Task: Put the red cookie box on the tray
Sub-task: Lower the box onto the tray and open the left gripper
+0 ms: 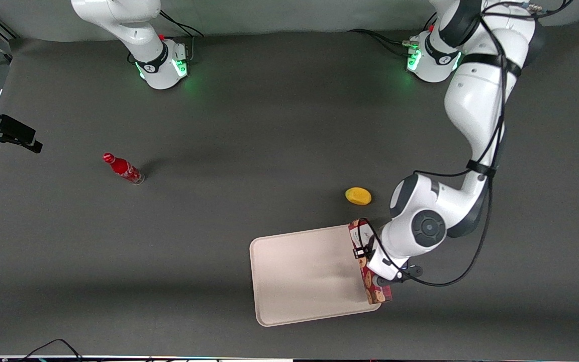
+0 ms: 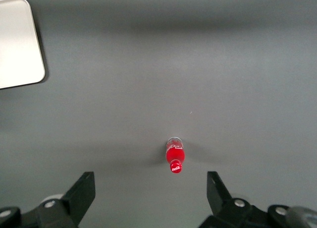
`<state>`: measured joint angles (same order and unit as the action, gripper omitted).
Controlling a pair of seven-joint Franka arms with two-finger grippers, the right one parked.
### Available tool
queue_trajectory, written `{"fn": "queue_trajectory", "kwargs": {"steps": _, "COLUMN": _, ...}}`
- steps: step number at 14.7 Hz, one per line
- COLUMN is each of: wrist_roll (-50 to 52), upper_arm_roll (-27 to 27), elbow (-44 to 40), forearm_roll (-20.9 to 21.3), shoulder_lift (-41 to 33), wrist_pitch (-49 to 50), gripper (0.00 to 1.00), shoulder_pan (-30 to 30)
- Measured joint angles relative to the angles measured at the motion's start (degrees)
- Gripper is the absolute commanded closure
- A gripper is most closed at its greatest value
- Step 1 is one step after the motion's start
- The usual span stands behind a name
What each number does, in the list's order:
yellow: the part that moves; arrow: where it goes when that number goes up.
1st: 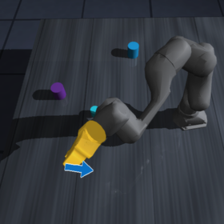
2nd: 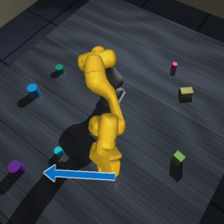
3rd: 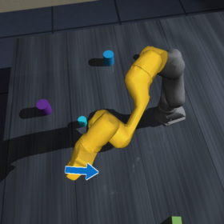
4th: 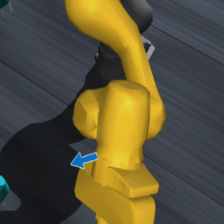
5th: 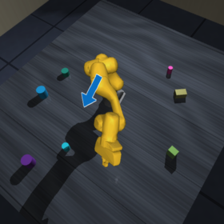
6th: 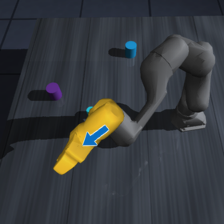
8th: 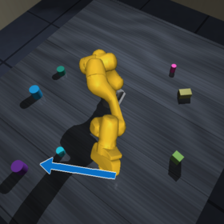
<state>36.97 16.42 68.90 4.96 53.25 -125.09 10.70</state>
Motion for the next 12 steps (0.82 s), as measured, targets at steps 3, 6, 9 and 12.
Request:
{"fn": "queue_trajectory", "kwargs": {"steps": 3, "wrist_roll": 0.0, "upper_arm_roll": 0.6, "elbow": -0.5, "forearm_roll": 1.6, "shoulder_lift": 2.7, "wrist_pitch": -2.1, "gripper": 0.0, "shoulder_pan": 0.1}}
{"fn": "queue_trajectory", "kwargs": {"steps": 6, "wrist_roll": 0.0, "upper_arm_roll": 0.6, "elbow": -2.1, "forearm_roll": 2.0, "shoulder_lift": 2.2, "wrist_pitch": -1.3, "gripper": 0.0, "shoulder_pan": -0.1}}
{"fn": "queue_trajectory", "kwargs": {"steps": 9, "wrist_roll": 0.0, "upper_arm_roll": 0.7, "elbow": -4.3, "forearm_roll": 2.0, "shoulder_lift": -1.2, "wrist_pitch": 9.0, "gripper": 0.0, "shoulder_pan": -0.7}}
{"fn": "queue_trajectory", "kwargs": {"steps": 12, "wrist_roll": 0.0, "upper_arm_roll": 0.7, "elbow": -5.1, "forearm_roll": 1.9, "shoulder_lift": -7.5, "wrist_pitch": 19.1, "gripper": 0.0, "shoulder_pan": -1.8}}
